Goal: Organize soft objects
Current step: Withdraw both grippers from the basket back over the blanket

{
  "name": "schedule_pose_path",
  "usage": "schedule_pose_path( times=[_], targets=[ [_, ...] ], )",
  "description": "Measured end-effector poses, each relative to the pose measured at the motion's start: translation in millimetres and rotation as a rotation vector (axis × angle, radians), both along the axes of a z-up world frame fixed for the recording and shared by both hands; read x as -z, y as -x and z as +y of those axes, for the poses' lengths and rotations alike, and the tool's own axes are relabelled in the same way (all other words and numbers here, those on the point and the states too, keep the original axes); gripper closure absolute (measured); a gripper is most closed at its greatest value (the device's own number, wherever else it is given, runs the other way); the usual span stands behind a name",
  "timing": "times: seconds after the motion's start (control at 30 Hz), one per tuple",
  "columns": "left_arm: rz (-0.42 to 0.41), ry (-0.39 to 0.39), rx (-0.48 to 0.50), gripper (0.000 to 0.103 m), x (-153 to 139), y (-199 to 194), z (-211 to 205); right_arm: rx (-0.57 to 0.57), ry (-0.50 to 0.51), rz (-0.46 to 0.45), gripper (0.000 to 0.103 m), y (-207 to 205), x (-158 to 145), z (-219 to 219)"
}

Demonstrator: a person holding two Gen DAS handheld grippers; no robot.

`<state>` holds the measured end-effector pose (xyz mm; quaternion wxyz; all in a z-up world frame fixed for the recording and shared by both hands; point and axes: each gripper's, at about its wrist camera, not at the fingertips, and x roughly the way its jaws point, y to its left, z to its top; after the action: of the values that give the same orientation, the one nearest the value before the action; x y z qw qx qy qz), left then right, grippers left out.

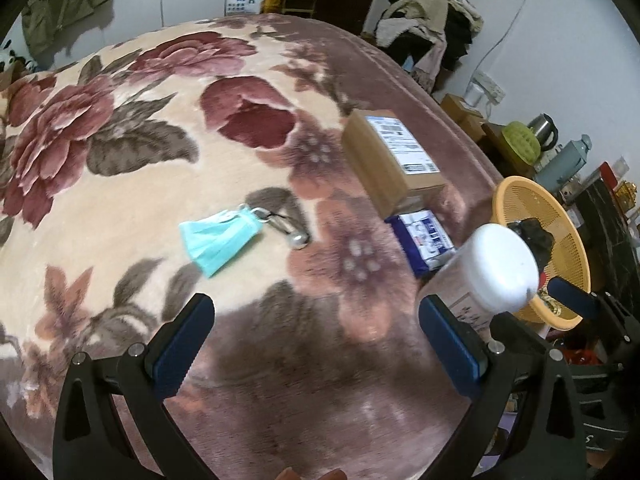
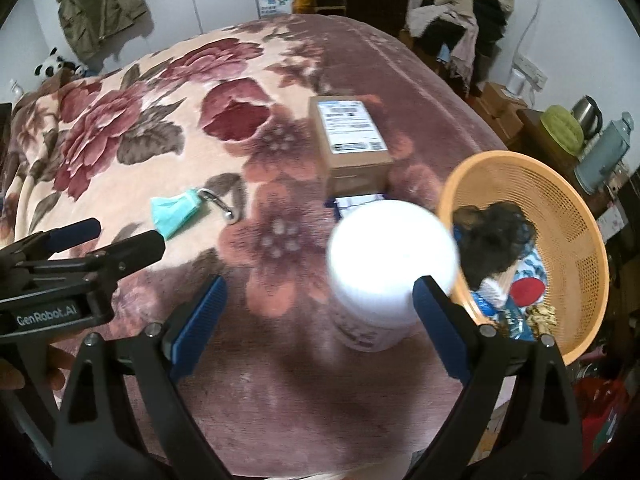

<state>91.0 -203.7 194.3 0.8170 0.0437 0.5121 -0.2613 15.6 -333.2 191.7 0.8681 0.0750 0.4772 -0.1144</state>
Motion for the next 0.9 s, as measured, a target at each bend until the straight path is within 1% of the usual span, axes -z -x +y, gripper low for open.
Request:
schedule_pose_path(
  times=[0.4, 0.67, 0.9],
  targets=[
    [-0.003, -0.030, -0.051, 0.001, 16, -8, 52, -0.062, 0.005, 0.028, 0.007, -12, 12, 46],
    [0.033, -0.048, -0.071, 0.001, 41, -8, 77, -0.091, -0.006, 0.073, 0.007, -16, 36, 74],
    [0.065, -0.063, -0.078, 0.001, 65, -6, 88, -0.096, -0.026, 0.111, 0.006, -15, 57, 85]
  ],
)
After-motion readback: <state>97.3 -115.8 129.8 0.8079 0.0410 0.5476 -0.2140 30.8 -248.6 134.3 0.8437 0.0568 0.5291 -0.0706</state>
